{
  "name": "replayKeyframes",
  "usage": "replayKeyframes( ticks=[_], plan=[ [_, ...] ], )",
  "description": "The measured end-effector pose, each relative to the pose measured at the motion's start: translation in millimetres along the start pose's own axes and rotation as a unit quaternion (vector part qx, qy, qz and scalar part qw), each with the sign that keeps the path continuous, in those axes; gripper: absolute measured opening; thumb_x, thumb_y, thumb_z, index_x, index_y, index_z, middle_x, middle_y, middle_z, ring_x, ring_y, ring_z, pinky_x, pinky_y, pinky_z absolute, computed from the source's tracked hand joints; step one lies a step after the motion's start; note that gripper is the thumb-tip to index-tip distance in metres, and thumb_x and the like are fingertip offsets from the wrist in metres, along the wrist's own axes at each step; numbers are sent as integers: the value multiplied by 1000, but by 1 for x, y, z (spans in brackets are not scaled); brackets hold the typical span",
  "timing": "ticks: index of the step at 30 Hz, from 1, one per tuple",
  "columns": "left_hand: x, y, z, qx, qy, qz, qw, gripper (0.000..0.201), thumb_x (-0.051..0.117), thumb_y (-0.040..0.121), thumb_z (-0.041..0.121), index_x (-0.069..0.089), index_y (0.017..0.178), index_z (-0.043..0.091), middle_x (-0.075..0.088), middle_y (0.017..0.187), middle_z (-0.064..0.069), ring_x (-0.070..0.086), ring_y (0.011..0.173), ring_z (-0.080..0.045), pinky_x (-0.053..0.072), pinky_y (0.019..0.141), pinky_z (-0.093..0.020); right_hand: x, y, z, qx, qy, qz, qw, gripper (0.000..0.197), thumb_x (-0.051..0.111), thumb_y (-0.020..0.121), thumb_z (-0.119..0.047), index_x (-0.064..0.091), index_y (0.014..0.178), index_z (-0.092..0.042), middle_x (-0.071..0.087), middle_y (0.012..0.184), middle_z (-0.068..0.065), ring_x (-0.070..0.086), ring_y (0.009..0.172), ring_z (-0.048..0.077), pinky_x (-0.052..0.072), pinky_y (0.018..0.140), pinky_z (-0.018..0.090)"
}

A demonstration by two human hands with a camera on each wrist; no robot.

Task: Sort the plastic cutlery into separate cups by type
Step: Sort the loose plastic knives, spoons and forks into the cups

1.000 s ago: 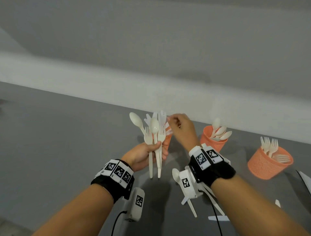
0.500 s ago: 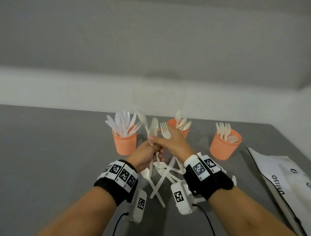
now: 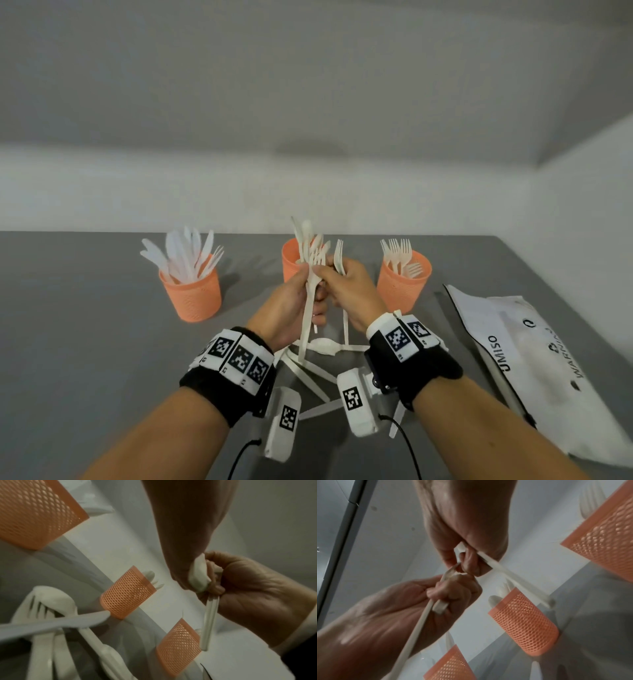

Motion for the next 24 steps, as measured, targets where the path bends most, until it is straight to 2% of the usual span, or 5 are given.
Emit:
replayKeyframes(
  ticks=[5,10,15,21,24],
  plan=[
    [-6,16,0,45,48,81,995,22,33,100,17,50,96,4,45,64,-6,46,41,-13,45,41,-24,-49,9,-4,-4,61,88,994,20,33,96,-9,48,108,-1,57,67,2,53,42,-2,43,46,14],
    [0,25,-7,47,121,72,989,23,33,97,-1,47,89,16,44,68,-3,41,40,-6,42,49,-22,-135,29,-42,-61,199,190,959,33,28,93,3,35,113,-23,56,66,1,61,51,12,55,65,31],
    [14,33,-15,42,73,36,996,25,29,101,12,54,98,14,45,63,0,35,42,-7,36,44,-18,-204,39,-78,-221,22,305,926,27,29,98,-8,36,119,-23,44,72,-5,53,56,2,49,80,26],
    [12,38,-15,40,140,24,989,26,32,99,6,56,105,14,51,65,2,42,48,-7,39,50,-20,-195,83,-6,-97,-67,212,970,19,48,93,-14,44,110,-20,55,86,-2,58,84,13,45,89,32],
    [9,41,-15,37,160,19,986,30,34,96,-2,55,111,13,54,69,2,45,52,-7,42,54,-20,-189,83,-6,-90,-134,205,965,41,63,86,-25,45,122,-17,50,112,0,50,104,14,41,93,28]
  ],
)
Point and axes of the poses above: each hand's wrist, its own y-axis towards the middle knuckle, its own x-axis out of the palm, z = x × y, the point moved 10 cm from there along y, towards the middle knuckle
